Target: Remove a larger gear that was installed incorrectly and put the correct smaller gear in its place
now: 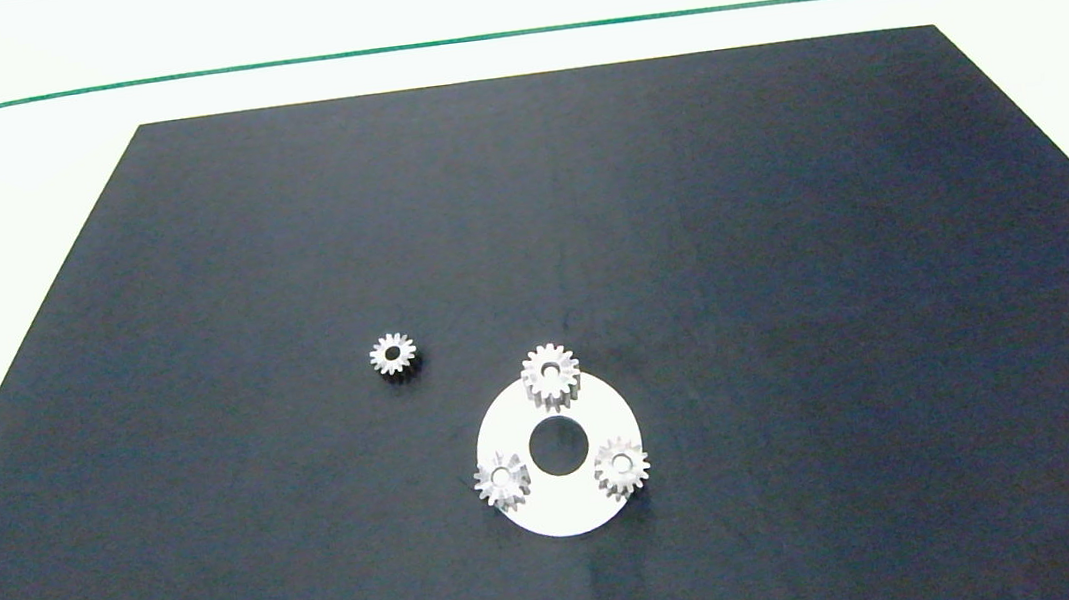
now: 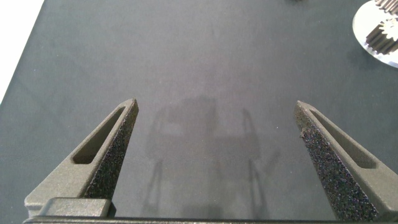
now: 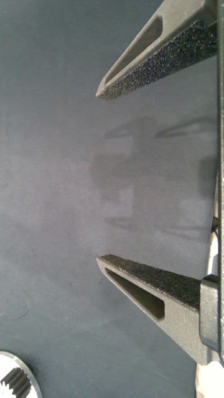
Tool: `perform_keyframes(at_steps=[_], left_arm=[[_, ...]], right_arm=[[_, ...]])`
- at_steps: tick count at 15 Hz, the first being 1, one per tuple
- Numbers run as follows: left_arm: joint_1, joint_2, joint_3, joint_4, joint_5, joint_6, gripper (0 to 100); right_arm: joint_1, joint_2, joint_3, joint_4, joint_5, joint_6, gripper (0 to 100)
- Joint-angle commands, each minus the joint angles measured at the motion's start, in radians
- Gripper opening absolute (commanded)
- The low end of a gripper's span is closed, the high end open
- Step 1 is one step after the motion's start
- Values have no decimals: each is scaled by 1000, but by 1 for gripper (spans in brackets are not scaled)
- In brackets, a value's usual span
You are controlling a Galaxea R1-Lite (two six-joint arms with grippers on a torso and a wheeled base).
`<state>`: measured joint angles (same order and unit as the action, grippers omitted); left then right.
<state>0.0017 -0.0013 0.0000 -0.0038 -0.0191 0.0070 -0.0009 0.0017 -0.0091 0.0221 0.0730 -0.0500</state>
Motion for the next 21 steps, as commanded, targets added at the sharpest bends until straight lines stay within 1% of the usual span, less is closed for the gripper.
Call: perform_keyframes(at_steps=[1, 8, 11, 12, 13, 14, 15, 16, 17, 18, 19, 20, 21], left_arm=[[0, 1, 0, -1, -1, -1, 100], [0, 1, 0, -1, 1, 5, 100], [9, 24, -17, 5, 10, 14, 100], [18, 56, -72, 33, 18, 13, 100], [26, 98, -164, 131, 18, 13, 100], [23, 130, -264, 251, 16, 16, 100], [21, 191, -364, 340, 10, 36, 100], [21, 265, -426, 347, 10, 54, 100], [21, 420, -561, 347, 10, 64, 100], [23, 540, -710, 354, 10, 62, 100], [24, 593, -782, 363, 11, 64, 100], [26, 676, -893, 421, 19, 71, 100], [24, 791, -1055, 556, 33, 110, 100]], right_arm=[[1, 1, 1, -1, 1, 1, 100], [1, 1, 0, 4, 1, 1, 100], [-11, 29, -5, 13, -15, 1, 100], [-11, 44, -18, 24, -22, -2, 100], [-11, 73, -69, 68, -22, -5, 100], [-11, 116, -153, 142, -22, -5, 100], [-7, 173, -261, 237, -21, -5, 100], [-5, 222, -334, 292, -13, -7, 100], [-2, 308, -427, 349, -9, -8, 100], [-2, 388, -483, 354, 1, -24, 100], [-2, 431, -512, 354, 4, -42, 100], [-2, 489, -557, 357, 4, -70, 100], [-4, 555, -608, 357, 2, -105, 100]])
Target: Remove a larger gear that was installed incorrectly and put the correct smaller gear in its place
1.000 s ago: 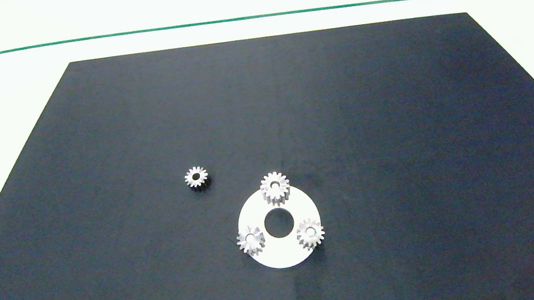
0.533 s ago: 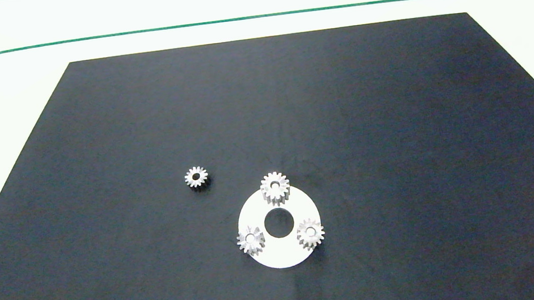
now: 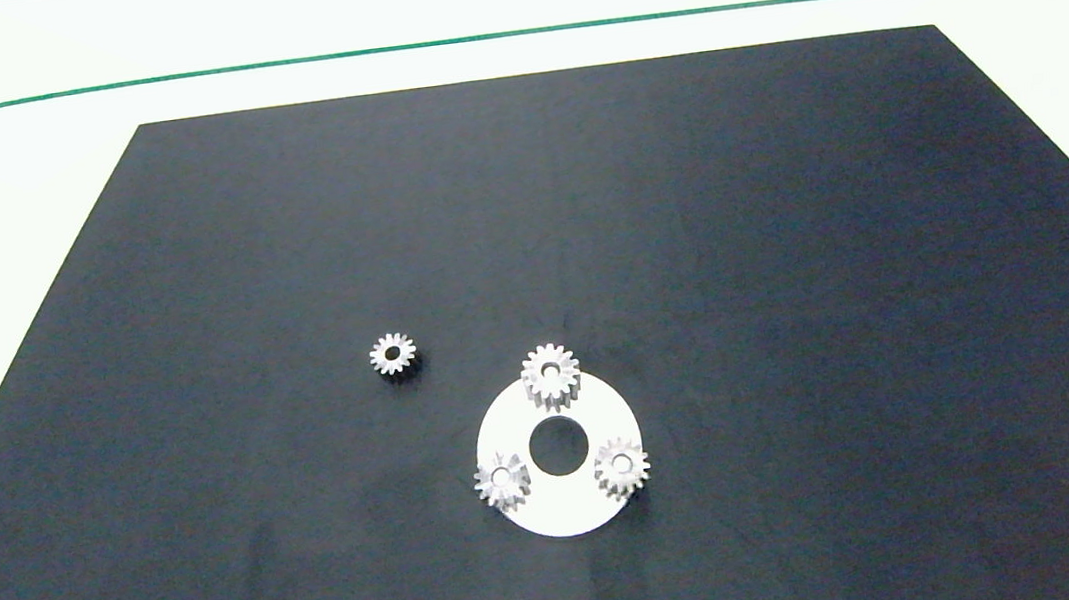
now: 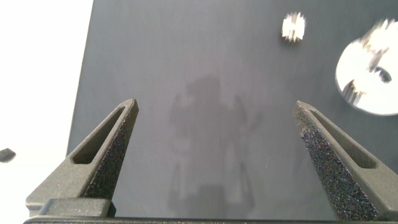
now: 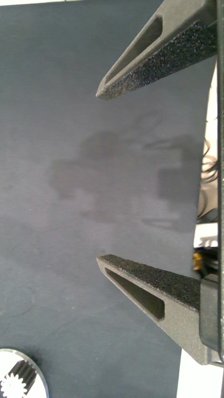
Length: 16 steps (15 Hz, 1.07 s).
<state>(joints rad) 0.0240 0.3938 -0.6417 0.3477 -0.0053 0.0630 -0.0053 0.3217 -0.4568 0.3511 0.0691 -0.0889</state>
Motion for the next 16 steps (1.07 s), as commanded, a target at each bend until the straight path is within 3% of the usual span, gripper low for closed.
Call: perform_keyframes(at_steps=[1, 2, 3, 4, 5, 6, 8, 10, 12, 14, 16], left_arm=[[2, 496, -549, 333, 19, 67, 100], [1, 547, -613, 407, 19, 66, 100], [-1, 562, -625, 450, 19, 41, 100], [-12, 570, -636, 450, 19, 28, 100], [-10, 571, -651, 450, 19, 23, 100], [-9, 562, -668, 453, 19, 23, 100], [-10, 540, -685, 487, 19, 21, 100], [-16, 539, -701, 498, 19, 21, 100], [-13, 537, -708, 498, 19, 21, 100], [-16, 533, -708, 507, 19, 21, 100], [-18, 528, -708, 516, 19, 24, 100]], right_arm=[[1, 301, -215, 28, 3, -126, 100], [2, 359, -260, 28, -2, -170, 100], [31, 451, -329, 28, -11, -183, 100], [93, 527, -393, 31, -29, -183, 100], [165, 600, -462, 35, -77, -184, 100], [243, 662, -525, 45, -104, -184, 100], [390, 792, -671, 98, -111, -183, 100], [467, 944, -816, 152, -111, -178, 100], [551, 1054, -908, 157, -117, -175, 100], [654, 1126, -985, 163, -117, -153, 100], [745, 1195, -1045, 163, -118, -95, 100]])
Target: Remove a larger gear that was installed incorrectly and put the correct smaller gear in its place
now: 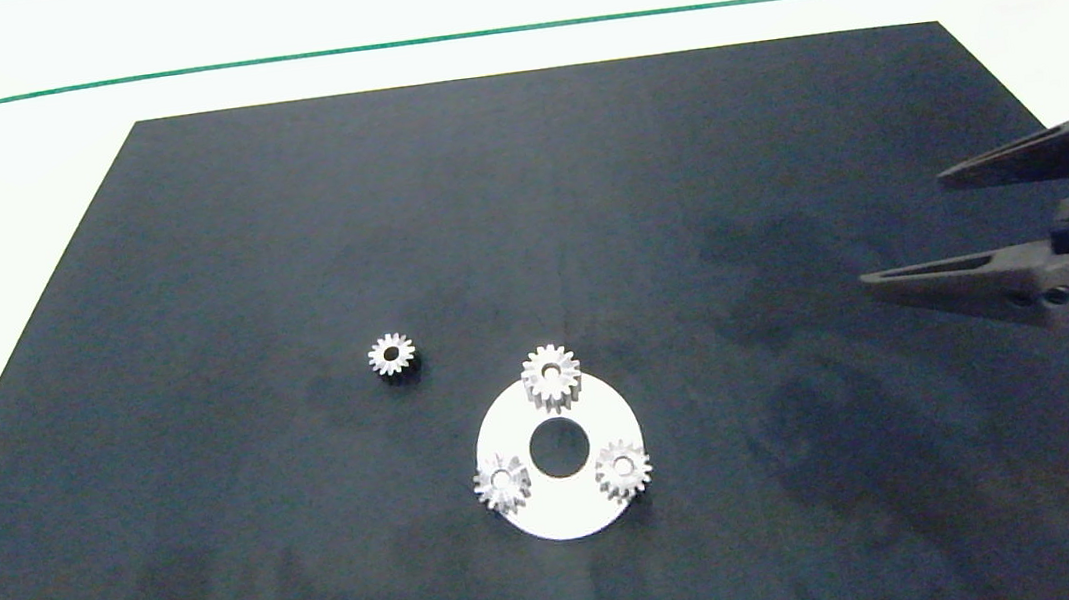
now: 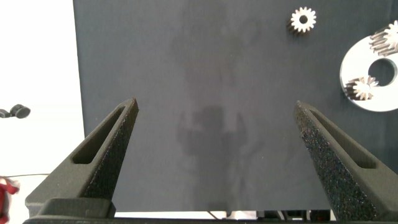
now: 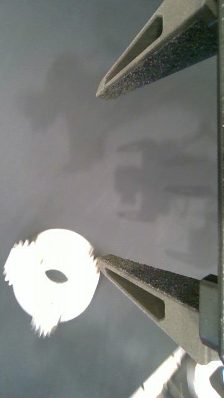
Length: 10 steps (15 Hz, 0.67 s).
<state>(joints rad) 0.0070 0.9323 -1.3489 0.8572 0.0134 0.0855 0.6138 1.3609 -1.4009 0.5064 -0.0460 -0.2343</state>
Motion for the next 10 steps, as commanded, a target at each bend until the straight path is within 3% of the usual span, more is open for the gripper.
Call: perform_keyframes(at_steps=[1, 3, 6, 10], left_arm=[[-1, -17, -3, 6, 0, 3, 100], [-1, -26, -3, 8, 0, 3, 100], [-1, -33, -3, 8, 0, 5, 100], [-1, -49, -1, 20, 0, 20, 100]], right_arm=[[144, 185, -125, 8, -3, 58, 100], [155, 239, -165, 9, -6, 58, 100], [172, 323, -208, 11, -55, 56, 100], [208, 425, -282, 55, -66, 59, 100]])
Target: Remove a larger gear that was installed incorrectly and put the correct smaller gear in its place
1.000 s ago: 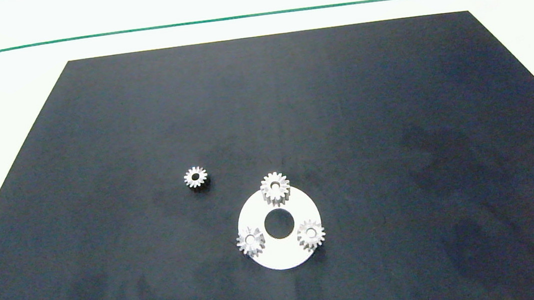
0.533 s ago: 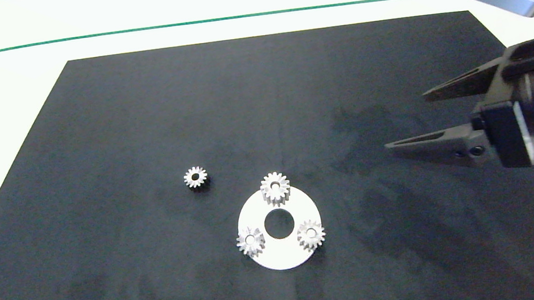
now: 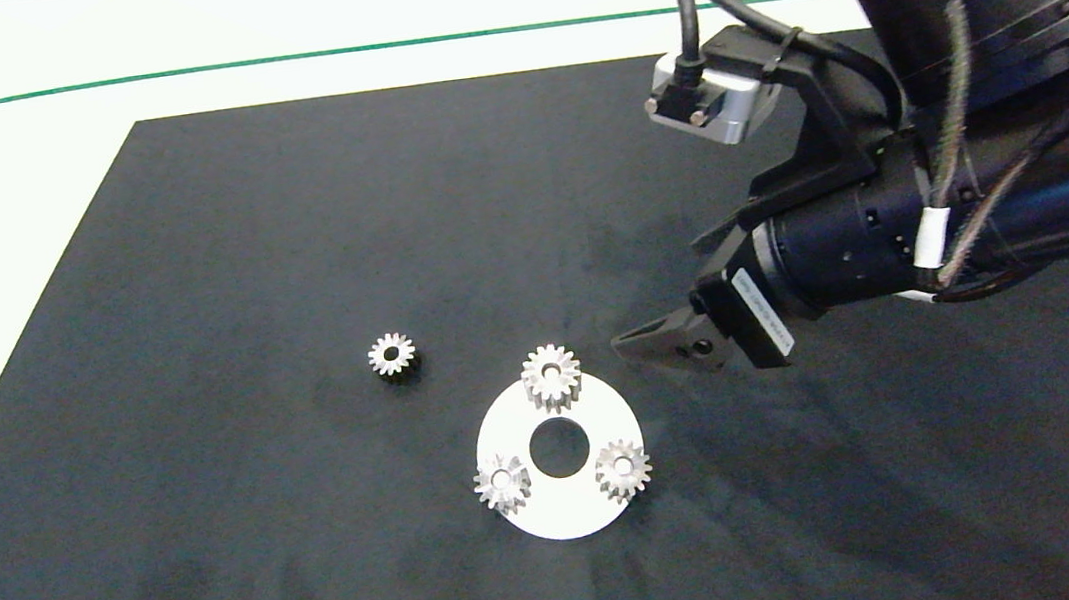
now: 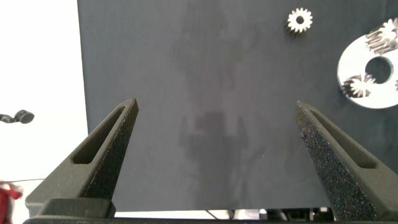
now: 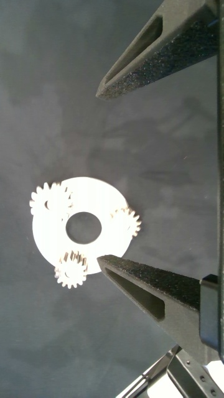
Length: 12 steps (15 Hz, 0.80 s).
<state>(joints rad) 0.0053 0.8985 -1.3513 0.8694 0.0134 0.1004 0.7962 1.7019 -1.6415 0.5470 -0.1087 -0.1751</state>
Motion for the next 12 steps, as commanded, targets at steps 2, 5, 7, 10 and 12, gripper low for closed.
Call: perform_keyframes(at_steps=[2, 5, 7, 10, 12], left_arm=[[1, -18, 1, 10, 0, 5, 100], [1, -21, 1, 10, 0, 5, 100], [1, -24, 1, 8, 0, 7, 100], [1, -29, 1, 10, 0, 13, 100], [1, -30, 1, 10, 0, 13, 100]], right_arm=[[44, 133, -60, 13, -16, 0, 100], [43, 203, -93, 11, -37, 13, 100], [43, 229, -110, 11, -39, 25, 100], [41, 248, -115, 11, -43, 26, 100], [41, 263, -115, 11, -48, 28, 100]])
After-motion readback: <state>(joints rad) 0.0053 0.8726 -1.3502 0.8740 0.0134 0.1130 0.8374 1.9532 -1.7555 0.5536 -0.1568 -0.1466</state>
